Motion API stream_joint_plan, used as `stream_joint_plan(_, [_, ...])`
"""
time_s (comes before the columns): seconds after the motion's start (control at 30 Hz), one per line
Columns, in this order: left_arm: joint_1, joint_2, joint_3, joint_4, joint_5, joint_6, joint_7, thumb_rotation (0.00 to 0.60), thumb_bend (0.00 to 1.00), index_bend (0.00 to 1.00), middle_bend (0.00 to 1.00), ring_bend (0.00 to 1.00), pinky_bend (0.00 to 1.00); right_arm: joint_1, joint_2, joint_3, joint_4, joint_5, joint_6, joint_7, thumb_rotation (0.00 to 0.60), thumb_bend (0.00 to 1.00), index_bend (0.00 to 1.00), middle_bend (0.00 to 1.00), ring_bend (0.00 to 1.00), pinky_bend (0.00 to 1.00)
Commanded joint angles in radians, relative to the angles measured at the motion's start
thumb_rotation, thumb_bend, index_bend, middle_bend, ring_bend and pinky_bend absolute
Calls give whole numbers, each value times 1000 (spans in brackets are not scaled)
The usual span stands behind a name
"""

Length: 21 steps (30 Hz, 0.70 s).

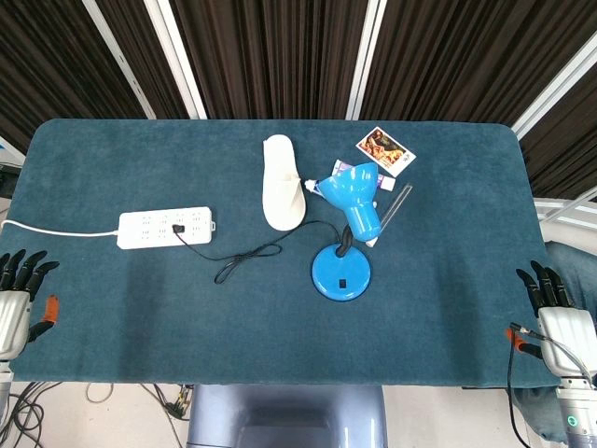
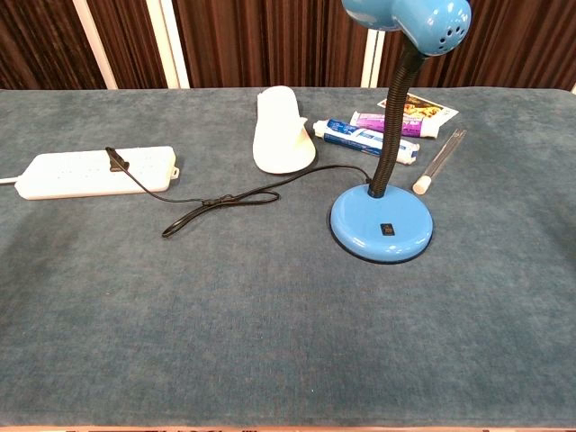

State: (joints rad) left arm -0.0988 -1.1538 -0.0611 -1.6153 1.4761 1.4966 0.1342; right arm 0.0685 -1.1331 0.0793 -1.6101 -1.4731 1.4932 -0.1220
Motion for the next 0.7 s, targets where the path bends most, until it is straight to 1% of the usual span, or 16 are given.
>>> stream_joint_plan(0.03, [0, 0, 0, 0, 0, 0, 1, 600, 529, 212, 103, 10, 0, 1, -2, -1, 2, 1, -2, 0, 600, 204, 122, 64, 58, 1000])
stream_joint_plan(0.3, [5, 0, -4, -2, -8, 9, -1, 600, 529, 214, 103, 10, 0, 1, -3, -4, -5, -2, -3, -9, 600, 204, 122, 64, 58, 1000])
stream_joint_plan(0.53, [4, -1, -4, -3, -9, 8, 3, 600, 529, 214, 103, 10, 0, 1, 0, -3, -15, -12, -1, 52, 600, 204, 122, 64, 58, 1000])
stream_joint_plan(0.7, [6, -3, -5, -3, -8, 12, -1, 600, 529, 214, 103, 10, 0, 4, 5, -9, -8, -15, -14, 58, 600, 204, 122, 64, 58, 1000])
